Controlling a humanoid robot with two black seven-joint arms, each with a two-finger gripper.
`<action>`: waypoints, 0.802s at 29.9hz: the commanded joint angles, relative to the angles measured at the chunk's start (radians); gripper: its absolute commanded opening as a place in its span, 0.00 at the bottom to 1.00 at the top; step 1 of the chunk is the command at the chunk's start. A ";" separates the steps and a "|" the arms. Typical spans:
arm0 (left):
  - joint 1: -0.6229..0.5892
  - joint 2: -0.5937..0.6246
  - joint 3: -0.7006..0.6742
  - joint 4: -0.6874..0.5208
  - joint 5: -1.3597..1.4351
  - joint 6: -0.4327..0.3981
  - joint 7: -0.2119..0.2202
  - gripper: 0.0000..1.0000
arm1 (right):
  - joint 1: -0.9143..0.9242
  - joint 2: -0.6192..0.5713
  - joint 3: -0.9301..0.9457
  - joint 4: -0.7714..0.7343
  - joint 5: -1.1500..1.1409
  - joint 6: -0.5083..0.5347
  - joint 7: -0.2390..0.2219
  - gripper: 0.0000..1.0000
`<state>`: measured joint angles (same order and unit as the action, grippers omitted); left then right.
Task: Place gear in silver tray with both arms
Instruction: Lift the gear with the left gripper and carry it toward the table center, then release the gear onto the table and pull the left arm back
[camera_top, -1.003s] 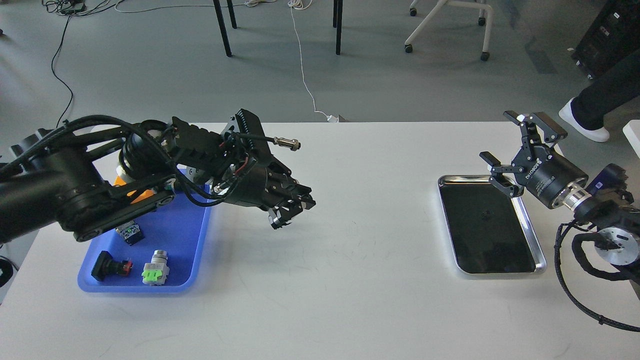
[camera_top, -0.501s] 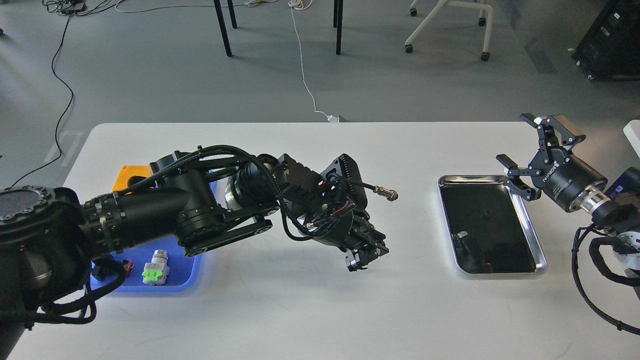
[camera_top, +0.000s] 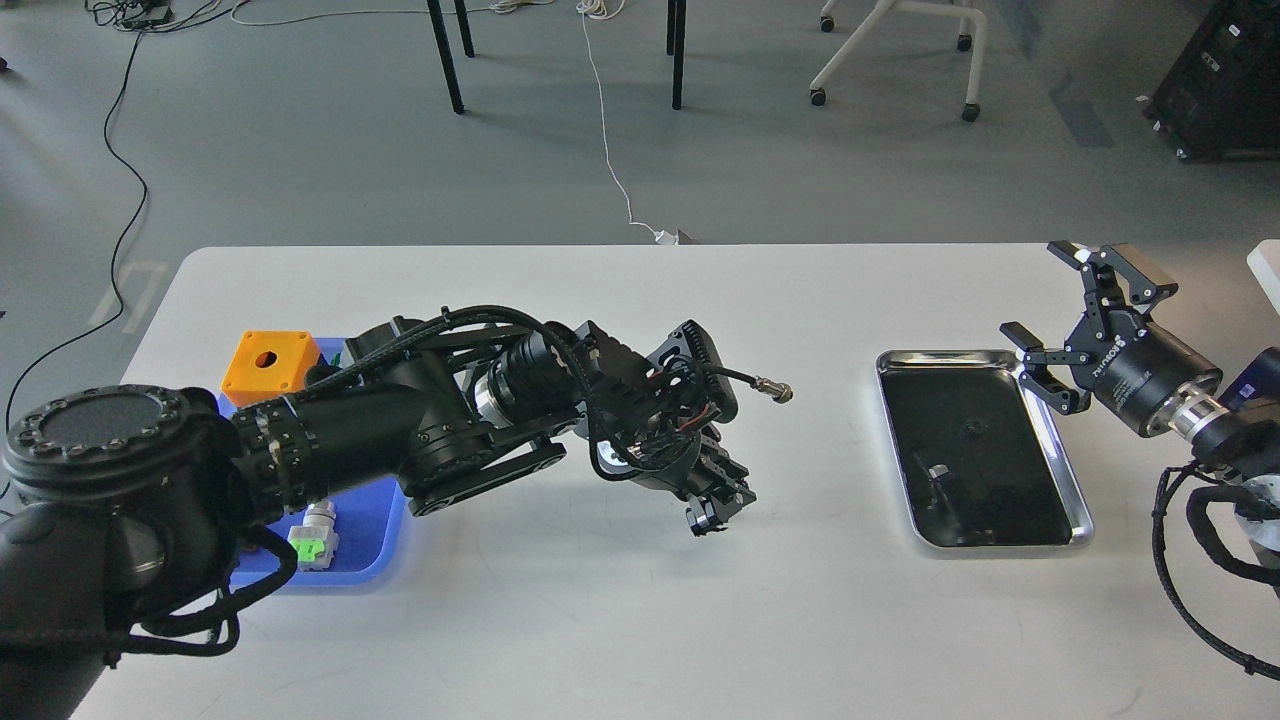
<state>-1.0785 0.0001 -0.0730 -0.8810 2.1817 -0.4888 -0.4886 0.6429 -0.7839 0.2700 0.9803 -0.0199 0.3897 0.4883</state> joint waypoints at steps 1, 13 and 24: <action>0.014 0.000 0.001 0.007 0.000 0.000 0.000 0.17 | 0.000 0.002 0.000 0.000 0.000 0.000 0.000 0.98; 0.048 0.000 0.004 -0.001 0.000 0.000 0.000 0.30 | -0.002 0.000 -0.002 0.000 0.000 0.000 0.000 0.98; 0.054 0.000 -0.028 -0.050 0.000 0.000 0.000 0.82 | -0.005 0.002 0.000 -0.002 0.000 0.000 0.000 0.98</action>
<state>-1.0206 0.0001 -0.0849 -0.9074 2.1817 -0.4887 -0.4886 0.6382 -0.7823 0.2687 0.9787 -0.0199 0.3897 0.4887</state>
